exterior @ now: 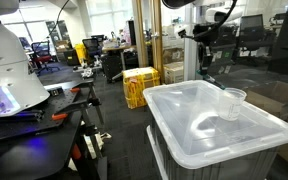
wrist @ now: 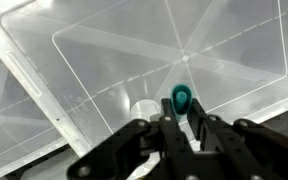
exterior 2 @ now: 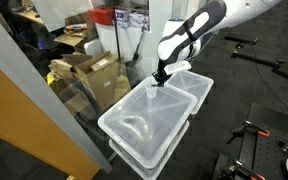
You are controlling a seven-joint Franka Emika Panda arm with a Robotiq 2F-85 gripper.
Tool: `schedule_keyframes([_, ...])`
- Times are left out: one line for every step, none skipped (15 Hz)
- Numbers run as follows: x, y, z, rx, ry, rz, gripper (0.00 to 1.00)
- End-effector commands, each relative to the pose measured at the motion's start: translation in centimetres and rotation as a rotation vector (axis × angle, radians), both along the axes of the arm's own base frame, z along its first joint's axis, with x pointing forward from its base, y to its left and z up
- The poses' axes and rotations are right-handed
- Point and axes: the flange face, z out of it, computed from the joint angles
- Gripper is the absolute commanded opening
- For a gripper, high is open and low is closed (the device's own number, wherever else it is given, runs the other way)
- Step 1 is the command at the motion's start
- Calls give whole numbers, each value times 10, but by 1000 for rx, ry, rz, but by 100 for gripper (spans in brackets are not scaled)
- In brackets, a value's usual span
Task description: Take the green marker out of the cup, move the cup to the left
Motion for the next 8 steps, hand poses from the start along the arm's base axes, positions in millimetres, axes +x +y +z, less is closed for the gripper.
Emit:
schedule_keyframes([-13, 13, 11, -60, -10, 19, 5])
schedule_keyframes([-13, 17, 11, -72, -8, 39, 5])
schedule_keyframes([-12, 20, 11, -87, -14, 57, 5])
schedule_keyframes([-12, 24, 11, -103, -16, 74, 5])
schedule_keyframes([-10, 28, 10, -113, -13, 93, 5])
schedule_keyframes([-9, 31, 10, -125, -15, 115, 5])
schedule_keyframes([-7, 35, 8, -130, -9, 139, 5])
schedule_keyframes([-5, 39, 7, -139, -4, 164, 5])
